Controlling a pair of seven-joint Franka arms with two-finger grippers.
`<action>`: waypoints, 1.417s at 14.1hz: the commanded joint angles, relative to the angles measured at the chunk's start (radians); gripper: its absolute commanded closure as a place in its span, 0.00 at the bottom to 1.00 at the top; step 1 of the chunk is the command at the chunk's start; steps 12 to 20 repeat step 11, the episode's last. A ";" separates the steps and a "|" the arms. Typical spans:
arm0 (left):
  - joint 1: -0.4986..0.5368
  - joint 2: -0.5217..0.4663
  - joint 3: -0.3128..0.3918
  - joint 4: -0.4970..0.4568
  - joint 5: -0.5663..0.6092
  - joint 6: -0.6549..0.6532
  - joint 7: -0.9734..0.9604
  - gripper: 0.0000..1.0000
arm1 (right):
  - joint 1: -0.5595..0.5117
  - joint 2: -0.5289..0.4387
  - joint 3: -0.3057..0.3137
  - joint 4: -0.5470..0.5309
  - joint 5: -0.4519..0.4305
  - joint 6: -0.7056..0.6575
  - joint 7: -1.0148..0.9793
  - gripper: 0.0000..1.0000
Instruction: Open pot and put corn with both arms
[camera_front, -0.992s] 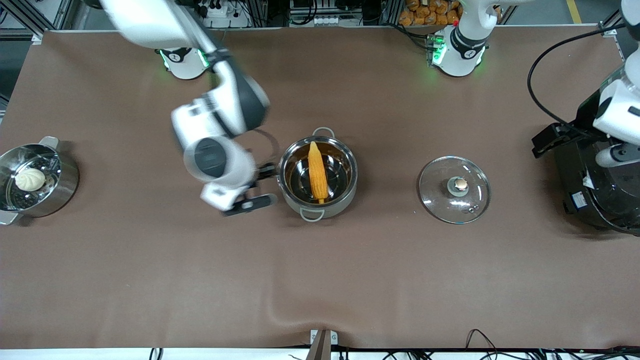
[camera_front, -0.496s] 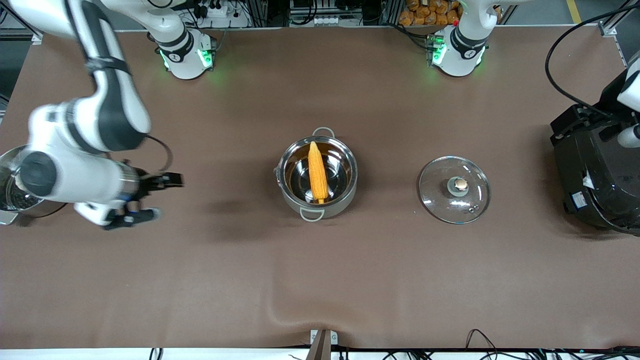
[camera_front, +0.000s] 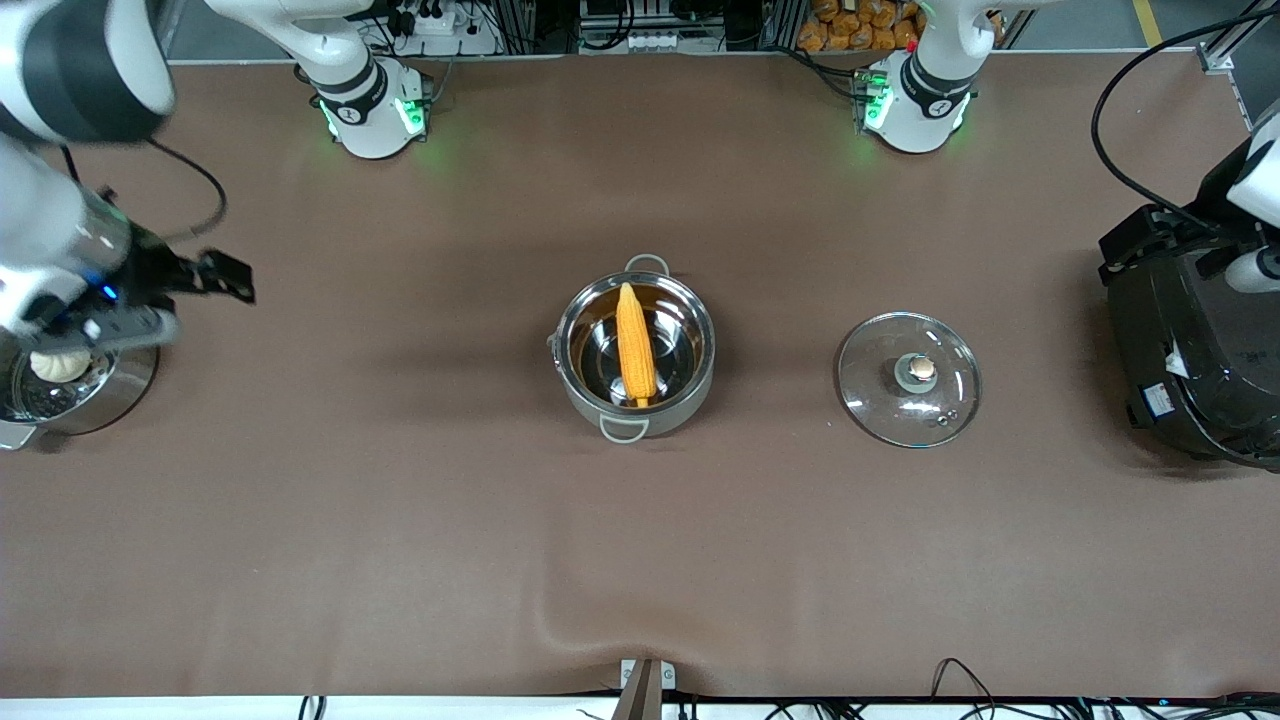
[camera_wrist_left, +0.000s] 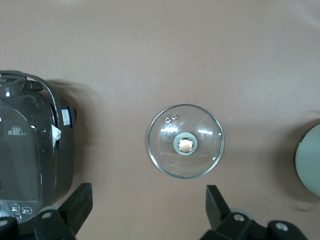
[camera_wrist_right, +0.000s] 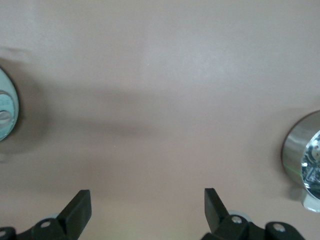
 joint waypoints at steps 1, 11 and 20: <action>0.012 -0.005 -0.015 -0.006 0.019 0.005 -0.018 0.00 | -0.045 -0.077 0.021 -0.042 0.028 -0.011 -0.055 0.00; 0.009 -0.005 -0.018 0.022 -0.003 -0.070 -0.018 0.00 | -0.097 -0.085 0.027 0.079 0.031 -0.155 0.027 0.00; 0.009 -0.005 -0.018 0.022 -0.003 -0.070 -0.018 0.00 | -0.097 -0.085 0.027 0.079 0.031 -0.155 0.027 0.00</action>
